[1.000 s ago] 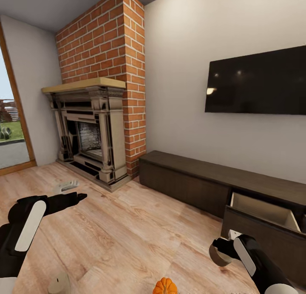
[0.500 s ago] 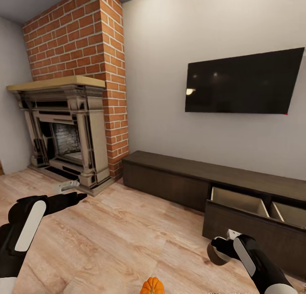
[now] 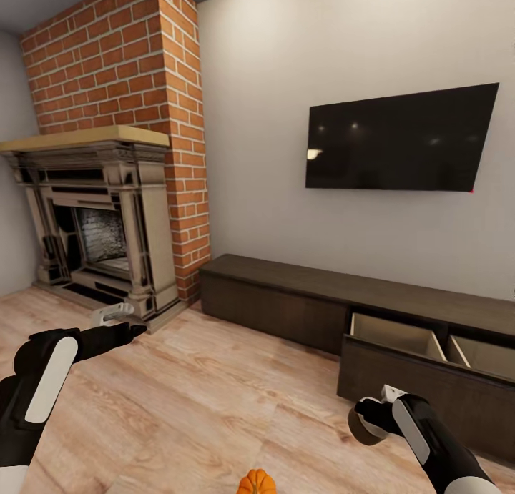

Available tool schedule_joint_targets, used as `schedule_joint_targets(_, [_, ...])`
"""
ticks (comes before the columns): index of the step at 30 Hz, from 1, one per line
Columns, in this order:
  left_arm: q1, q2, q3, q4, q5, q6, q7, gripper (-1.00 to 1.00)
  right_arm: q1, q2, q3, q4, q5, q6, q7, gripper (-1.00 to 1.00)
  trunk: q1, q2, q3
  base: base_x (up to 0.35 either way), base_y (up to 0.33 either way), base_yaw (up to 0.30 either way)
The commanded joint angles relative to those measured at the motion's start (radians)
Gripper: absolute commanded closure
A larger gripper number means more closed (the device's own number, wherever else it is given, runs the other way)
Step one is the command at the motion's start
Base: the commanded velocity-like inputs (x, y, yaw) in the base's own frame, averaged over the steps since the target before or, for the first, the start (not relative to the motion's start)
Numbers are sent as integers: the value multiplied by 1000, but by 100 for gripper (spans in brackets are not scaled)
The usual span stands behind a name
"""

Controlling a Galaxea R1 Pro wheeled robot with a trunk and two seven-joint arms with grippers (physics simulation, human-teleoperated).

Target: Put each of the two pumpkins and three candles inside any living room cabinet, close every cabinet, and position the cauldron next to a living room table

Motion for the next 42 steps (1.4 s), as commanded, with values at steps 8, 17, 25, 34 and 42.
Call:
schedule_joint_targets(8, [0, 0, 0, 0, 10, 4, 8, -100, -1, 0, -1, -2, -12, 1, -9, 100, 0, -1, 1, 9, 167, -101])
schedule_joint_targets(17, [0, 0, 0, 1, 10, 4, 9, -100, -1, -1, -1, -2, -13, 1, -9, 100, 0, -1, 4, -1, 190, -66])
schedule_joint_targets(25, [0, 0, 0, 0, 9, 4, 8, -100, -1, -2, -2, -2, -14, 1, -9, 100, 0, -1, 7, -8, 84, -75])
schedule_joint_targets(34, [0, 0, 0, 0, 10, 4, 8, -100, -1, 0, -1, -2, -14, 1, -9, 100, 0, -1, 7, -63, 35, -39])
schedule_joint_targets(42, [0, 0, 0, 1, 10, 4, 8, -100, -1, -1, -1, 0, -14, 1, -9, 100, 0, -1, 7, -147, 151, -178])
